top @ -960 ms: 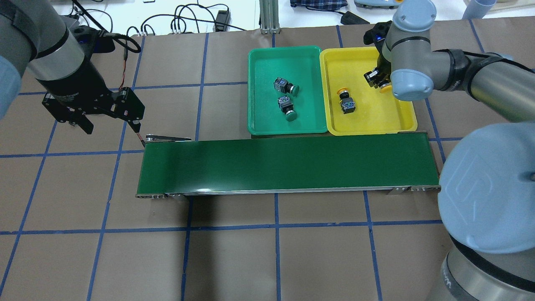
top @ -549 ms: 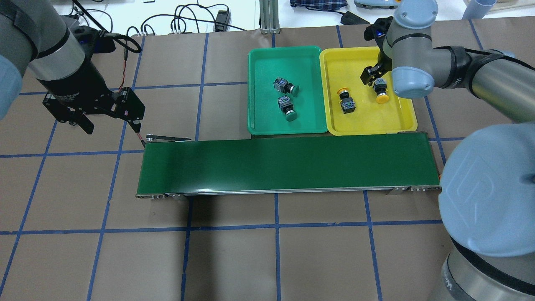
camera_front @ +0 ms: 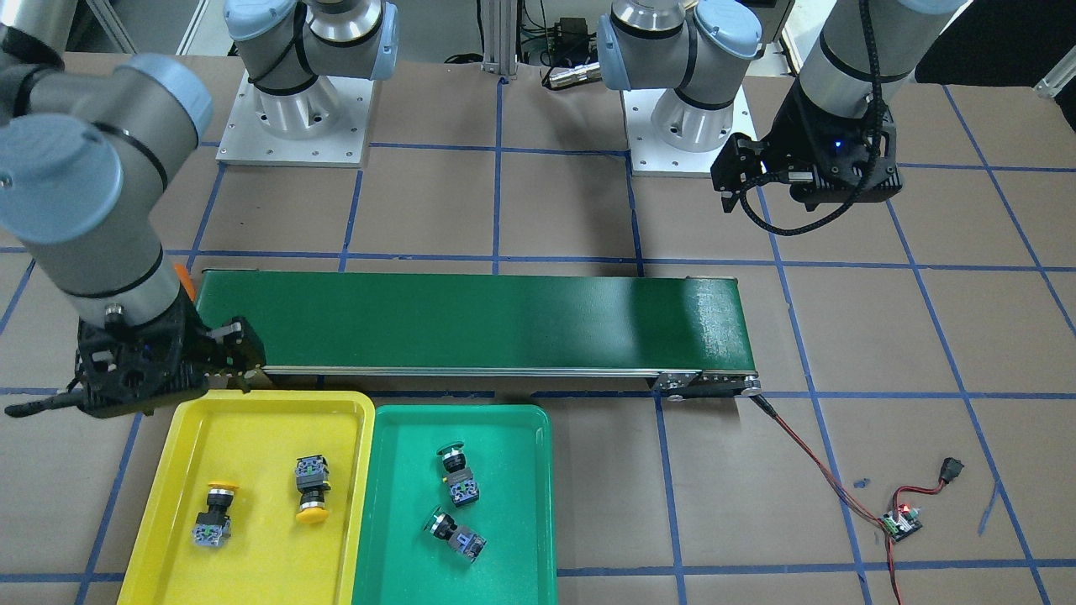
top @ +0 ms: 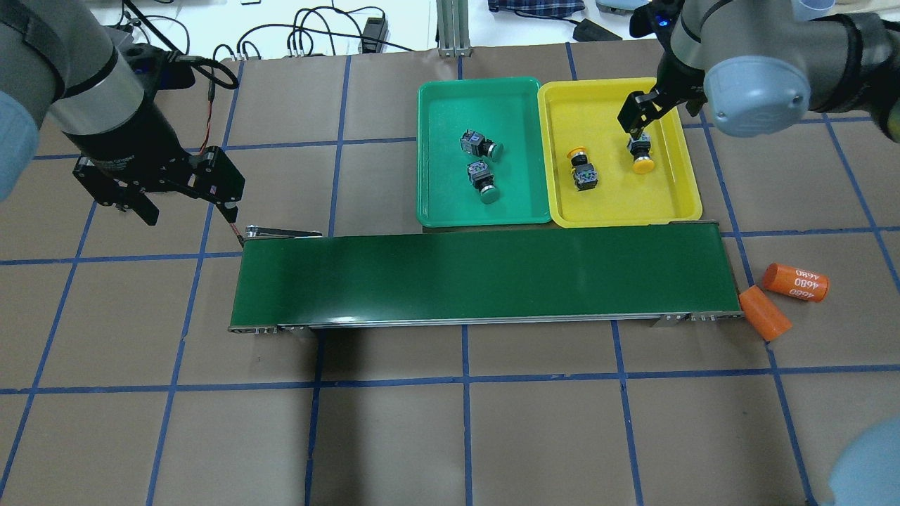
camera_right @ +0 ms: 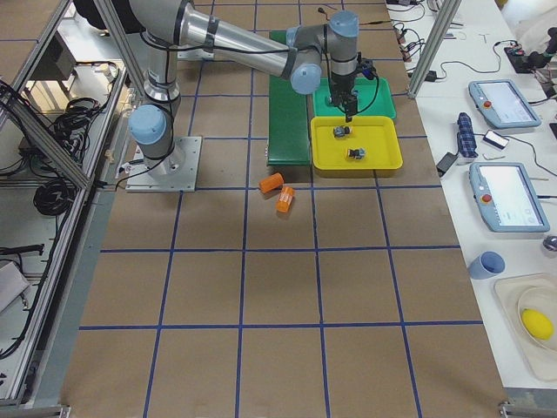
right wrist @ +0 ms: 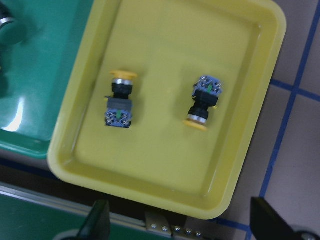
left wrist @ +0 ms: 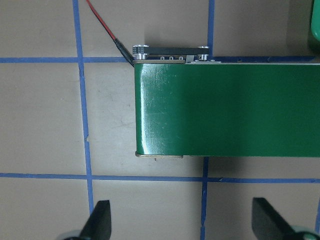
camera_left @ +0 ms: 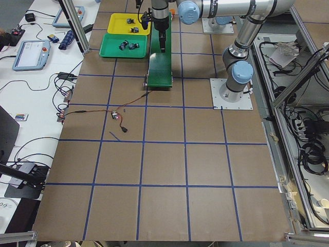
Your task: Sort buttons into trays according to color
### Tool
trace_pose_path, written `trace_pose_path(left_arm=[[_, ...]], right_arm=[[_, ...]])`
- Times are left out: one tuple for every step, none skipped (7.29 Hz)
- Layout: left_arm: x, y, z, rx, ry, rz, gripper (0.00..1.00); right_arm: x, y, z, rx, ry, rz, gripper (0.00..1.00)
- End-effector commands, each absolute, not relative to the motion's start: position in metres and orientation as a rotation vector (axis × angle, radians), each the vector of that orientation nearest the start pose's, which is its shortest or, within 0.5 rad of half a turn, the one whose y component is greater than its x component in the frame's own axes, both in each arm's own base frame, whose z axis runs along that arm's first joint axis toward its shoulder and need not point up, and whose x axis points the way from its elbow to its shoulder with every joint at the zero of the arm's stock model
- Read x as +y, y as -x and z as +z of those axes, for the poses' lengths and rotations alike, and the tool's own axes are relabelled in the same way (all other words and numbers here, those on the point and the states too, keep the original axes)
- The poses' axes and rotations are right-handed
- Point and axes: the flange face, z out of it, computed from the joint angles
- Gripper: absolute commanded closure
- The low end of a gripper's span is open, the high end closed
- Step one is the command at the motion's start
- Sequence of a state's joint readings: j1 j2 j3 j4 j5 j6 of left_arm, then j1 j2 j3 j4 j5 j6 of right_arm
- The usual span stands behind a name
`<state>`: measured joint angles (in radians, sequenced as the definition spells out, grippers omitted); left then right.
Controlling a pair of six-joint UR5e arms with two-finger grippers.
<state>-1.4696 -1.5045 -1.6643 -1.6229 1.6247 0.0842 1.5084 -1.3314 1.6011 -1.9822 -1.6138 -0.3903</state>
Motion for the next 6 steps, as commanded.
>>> trace_pose_path(left_arm=[[-0.466,0.081,0.469,3.093,0.023,0.131,0.0],[-0.465,0.081,0.469,3.093,0.02,0.131,0.0],[-0.466,0.081,0.469,3.093,0.02,0.128,0.0],[-0.465,0.081,0.469,3.093,0.02,0.131,0.0],[-0.466,0.081,0.469,3.093,0.02,0.128,0.0],[-0.465,0.081,0.469,3.091,0.02,0.131,0.0]], right_arm=[[-0.53,-0.129,0.452,3.115,0.396,-0.129,0.0],[-0.486,-0.145,0.482,3.109,0.411,-0.105,0.0],[-0.469,-0.148,0.481,3.107,0.382,-0.074,0.0],[-0.464,-0.151,0.479,3.089,0.325,-0.062,0.0],[-0.464,-0.152,0.48,3.084,0.327,-0.067,0.0],[-0.463,-0.152,0.481,3.087,0.325,-0.071,0.0]])
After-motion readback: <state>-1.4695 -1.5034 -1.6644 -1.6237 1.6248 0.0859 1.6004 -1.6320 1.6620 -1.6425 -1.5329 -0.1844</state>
